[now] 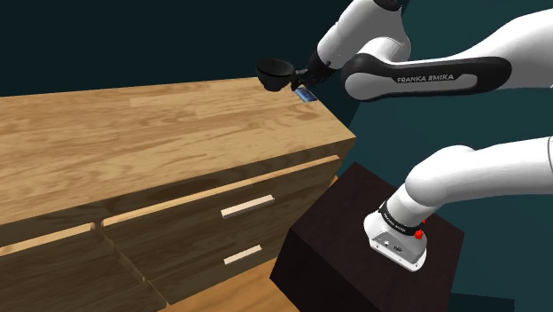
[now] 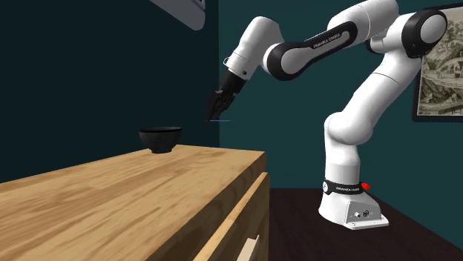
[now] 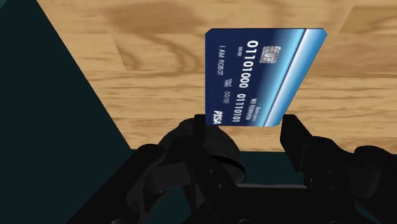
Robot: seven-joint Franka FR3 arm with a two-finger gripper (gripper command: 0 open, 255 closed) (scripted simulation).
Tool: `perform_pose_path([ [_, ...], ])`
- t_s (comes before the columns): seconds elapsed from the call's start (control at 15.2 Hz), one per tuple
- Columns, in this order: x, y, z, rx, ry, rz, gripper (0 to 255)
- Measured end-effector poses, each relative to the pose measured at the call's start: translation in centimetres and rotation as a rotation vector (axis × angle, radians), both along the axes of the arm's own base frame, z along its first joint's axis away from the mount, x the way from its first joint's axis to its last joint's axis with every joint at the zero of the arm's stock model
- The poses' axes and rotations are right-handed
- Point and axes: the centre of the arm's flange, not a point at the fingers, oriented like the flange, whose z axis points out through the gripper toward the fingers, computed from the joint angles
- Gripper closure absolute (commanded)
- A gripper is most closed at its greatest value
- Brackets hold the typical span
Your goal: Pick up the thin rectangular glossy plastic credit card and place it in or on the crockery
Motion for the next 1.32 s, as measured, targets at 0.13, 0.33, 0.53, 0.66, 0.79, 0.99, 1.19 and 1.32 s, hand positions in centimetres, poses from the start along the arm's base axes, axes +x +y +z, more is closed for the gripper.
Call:
perform_pose_path([
  [0.13,0.0,0.0,1.1,0.000,0.000,0.000,255],
  [0.33,0.1,0.0,2.7,0.000,0.000,0.000,255],
  [0.53,1.3,-0.9,3.6,0.000,0.000,0.000,255],
  [0.66,3.5,-2.3,3.6,0.000,0.001,-0.001,255],
  [0.79,5.7,-3.2,3.7,0.000,0.000,0.000,255],
  [0.99,9.4,-5.3,4.1,0.000,0.001,0.000,255],
  [1.19,12.5,-7.0,4.4,0.000,0.000,0.000,255],
  [1.32,14.6,-8.5,4.5,0.000,0.001,0.000,255],
])
